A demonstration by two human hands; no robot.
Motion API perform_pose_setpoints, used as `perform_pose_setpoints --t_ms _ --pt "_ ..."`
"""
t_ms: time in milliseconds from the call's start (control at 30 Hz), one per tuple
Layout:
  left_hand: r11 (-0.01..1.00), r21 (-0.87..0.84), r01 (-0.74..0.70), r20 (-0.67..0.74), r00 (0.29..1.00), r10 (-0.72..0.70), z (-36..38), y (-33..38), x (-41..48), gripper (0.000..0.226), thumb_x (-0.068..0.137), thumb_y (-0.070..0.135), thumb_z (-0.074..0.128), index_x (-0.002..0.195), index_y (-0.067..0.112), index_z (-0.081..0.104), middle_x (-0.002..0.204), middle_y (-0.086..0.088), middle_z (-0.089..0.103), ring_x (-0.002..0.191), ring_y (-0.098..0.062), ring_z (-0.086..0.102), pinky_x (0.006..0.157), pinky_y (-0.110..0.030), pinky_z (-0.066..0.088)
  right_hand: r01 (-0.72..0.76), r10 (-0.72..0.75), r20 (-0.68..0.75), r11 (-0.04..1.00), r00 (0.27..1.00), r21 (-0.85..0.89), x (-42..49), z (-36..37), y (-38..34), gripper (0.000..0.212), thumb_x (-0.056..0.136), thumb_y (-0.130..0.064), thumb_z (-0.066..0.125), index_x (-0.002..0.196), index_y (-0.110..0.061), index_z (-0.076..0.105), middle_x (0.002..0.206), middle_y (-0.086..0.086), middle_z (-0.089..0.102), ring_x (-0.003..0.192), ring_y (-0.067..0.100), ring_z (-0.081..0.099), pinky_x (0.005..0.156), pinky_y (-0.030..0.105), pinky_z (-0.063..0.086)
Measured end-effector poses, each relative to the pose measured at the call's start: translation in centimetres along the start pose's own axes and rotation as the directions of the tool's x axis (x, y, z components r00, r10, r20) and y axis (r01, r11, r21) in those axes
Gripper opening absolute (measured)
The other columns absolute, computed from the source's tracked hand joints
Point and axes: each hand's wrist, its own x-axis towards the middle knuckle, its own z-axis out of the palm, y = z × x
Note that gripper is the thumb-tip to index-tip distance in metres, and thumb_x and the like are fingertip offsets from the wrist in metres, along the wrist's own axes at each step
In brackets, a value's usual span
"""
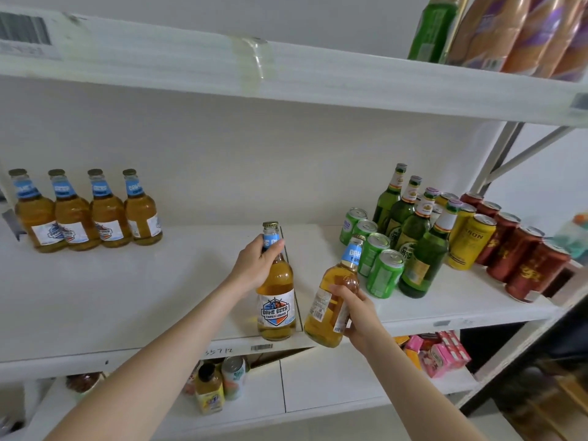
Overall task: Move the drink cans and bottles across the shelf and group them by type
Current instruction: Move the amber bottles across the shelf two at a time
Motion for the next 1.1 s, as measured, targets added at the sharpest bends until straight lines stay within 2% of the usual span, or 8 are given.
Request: perform_pose_setpoints --t_ms 200,267,333,500,633,800,933,1100 --pt "0.999 0.051 -0.009 0.000 1.000 0.009 3.8 1.2 4.9 0.031 0.099 0.042 0.048 0.109 0.014 0.058 0.099 -0.005 0.066 0.097 -0.020 0.062 0.090 -0.037 0.047 0.012 -0.011 -0.030 1.000 0.999 0.026 4.9 -2.0 -2.0 0.035 0.071 -0.020 0.081 0.103 -0.026 0.067 0.097 0.006 0.074 0.094 0.027 0.068 0.080 0.044 0.056" --pt "0.997 0.078 -0.011 -0.012 1.000 0.012 4.9 1.6 6.3 0.031 0.100 0.041 0.048 0.107 0.013 0.058 0.099 -0.006 0.066 0.096 -0.020 0.061 0.085 -0.034 0.046 0.016 -0.015 -0.025 0.999 1.000 0.037 6.4 -2.7 -2.7 0.036 0.071 -0.018 0.081 0.104 -0.025 0.067 0.096 0.006 0.074 0.092 0.026 0.068 0.073 0.039 0.055" --pt "0.995 0.097 -0.009 -0.022 1.000 0.011 5.9 1.9 7.5 0.031 0.100 0.041 0.048 0.107 0.013 0.057 0.099 -0.006 0.066 0.096 -0.020 0.061 0.081 -0.030 0.043 0.016 -0.015 -0.014 0.999 1.000 0.044 7.8 -3.2 -3.5 0.039 0.071 -0.017 0.082 0.106 -0.024 0.066 0.098 0.006 0.074 0.094 0.027 0.068 0.073 0.038 0.053" --pt "0.991 0.132 0.016 -0.064 0.998 -0.008 7.7 2.6 10.4 0.032 0.100 0.041 0.047 0.112 0.013 0.056 0.102 -0.007 0.066 0.097 -0.019 0.061 0.087 -0.034 0.046 0.028 -0.029 0.068 0.999 0.997 0.016 11.2 -3.7 -5.5 0.046 0.068 -0.015 0.084 0.108 -0.023 0.064 0.100 0.006 0.073 0.094 0.027 0.067 0.070 0.036 0.050" --pt "0.981 0.193 0.021 -0.133 0.991 0.005 8.3 2.6 12.2 0.032 0.100 0.040 0.047 0.113 0.012 0.056 0.101 -0.007 0.067 0.092 -0.017 0.061 0.078 -0.028 0.042 0.043 -0.039 0.157 0.999 0.987 -0.017 13.9 -3.0 -6.5 0.046 0.066 -0.012 0.084 0.106 -0.025 0.066 0.093 0.002 0.076 0.085 0.021 0.071 0.065 0.031 0.051" --pt "0.975 0.217 0.052 -0.198 0.980 -0.009 8.1 1.8 14.0 0.033 0.100 0.039 0.047 0.116 0.011 0.055 0.105 -0.007 0.067 0.096 -0.019 0.062 0.083 -0.029 0.044 0.069 -0.061 0.199 0.997 0.978 -0.031 17.3 -1.2 -6.9 0.057 0.060 -0.013 0.088 0.111 -0.025 0.065 0.101 0.004 0.075 0.094 0.026 0.071 0.089 0.046 0.055" --pt "0.971 0.235 0.049 -0.207 0.978 0.001 7.7 1.0 15.7 0.032 0.100 0.037 0.048 0.115 0.010 0.056 0.104 -0.007 0.067 0.096 -0.020 0.062 0.082 -0.029 0.044 0.105 -0.101 0.170 0.994 0.980 -0.013 20.0 0.2 -7.0 0.057 0.055 -0.021 0.091 0.105 -0.031 0.067 0.100 -0.002 0.075 0.095 0.024 0.070 0.089 0.046 0.055" --pt "0.968 0.250 0.028 -0.185 0.982 0.020 7.5 0.4 17.8 0.032 0.101 0.037 0.047 0.115 0.010 0.056 0.104 -0.007 0.068 0.098 -0.020 0.063 0.087 -0.033 0.046 0.168 -0.169 0.100 0.986 0.981 0.016 22.5 1.6 -7.5 0.057 0.058 -0.021 0.091 0.103 -0.038 0.061 0.103 -0.009 0.070 0.098 0.016 0.065 0.083 0.037 0.051"
